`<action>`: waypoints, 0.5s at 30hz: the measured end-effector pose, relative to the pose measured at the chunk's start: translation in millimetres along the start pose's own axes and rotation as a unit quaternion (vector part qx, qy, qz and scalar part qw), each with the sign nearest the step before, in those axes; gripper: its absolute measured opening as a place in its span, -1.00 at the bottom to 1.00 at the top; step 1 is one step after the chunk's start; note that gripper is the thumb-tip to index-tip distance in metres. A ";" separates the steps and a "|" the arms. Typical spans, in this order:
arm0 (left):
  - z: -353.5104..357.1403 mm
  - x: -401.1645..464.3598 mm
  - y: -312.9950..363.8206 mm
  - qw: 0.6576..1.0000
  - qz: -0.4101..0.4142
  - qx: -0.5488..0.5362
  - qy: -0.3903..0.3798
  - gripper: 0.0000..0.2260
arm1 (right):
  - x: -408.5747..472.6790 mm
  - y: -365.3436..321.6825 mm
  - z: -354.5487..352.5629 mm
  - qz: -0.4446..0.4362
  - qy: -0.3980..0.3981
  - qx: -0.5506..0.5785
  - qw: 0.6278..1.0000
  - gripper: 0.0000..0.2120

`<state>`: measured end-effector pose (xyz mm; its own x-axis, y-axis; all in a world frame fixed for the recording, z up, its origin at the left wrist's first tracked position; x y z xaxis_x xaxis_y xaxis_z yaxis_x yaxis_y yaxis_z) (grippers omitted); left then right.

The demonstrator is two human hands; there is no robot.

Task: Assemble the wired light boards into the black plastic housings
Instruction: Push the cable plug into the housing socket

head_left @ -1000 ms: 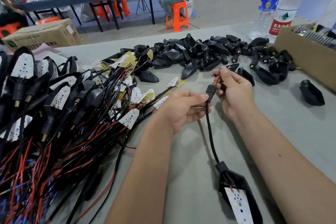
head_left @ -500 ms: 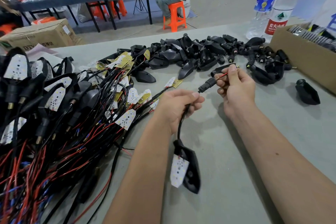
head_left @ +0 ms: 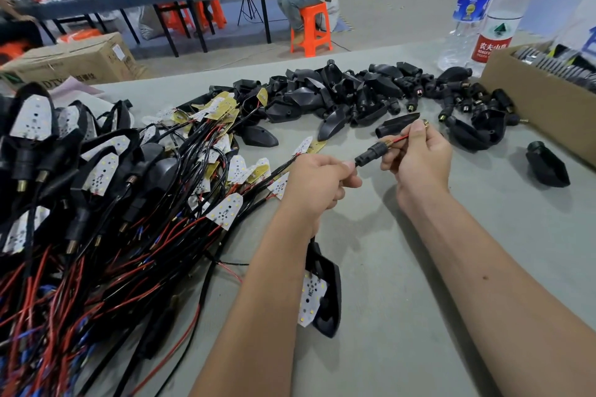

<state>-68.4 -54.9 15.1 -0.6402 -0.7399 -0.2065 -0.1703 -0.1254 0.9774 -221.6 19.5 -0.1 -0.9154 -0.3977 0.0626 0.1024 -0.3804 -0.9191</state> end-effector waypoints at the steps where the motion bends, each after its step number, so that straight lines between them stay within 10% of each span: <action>1: -1.4 0.6 0.3 1.000 0.005 0.008 0.024 -0.86 | 0.0 0.1 1.6 0.007 -0.017 0.009 1.000 -0.71; 15: -14.9 7.4 3.5 0.971 0.101 0.171 0.132 -0.84 | -6.4 -3.2 10.7 -0.044 -0.093 -0.014 0.995 -0.85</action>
<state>-62.6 -70.7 17.7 -0.4793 -0.8761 0.0516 -0.3294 0.2341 0.9147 -211.9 14.2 6.6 -0.8326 -0.5121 0.2111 0.0126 -0.3986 -0.9170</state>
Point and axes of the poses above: each hand's wrist, its own x-axis towards the middle knuckle, its own z-axis out of the palm, y = z × x, the point moved 4 cm from there along x, towards the middle knuckle
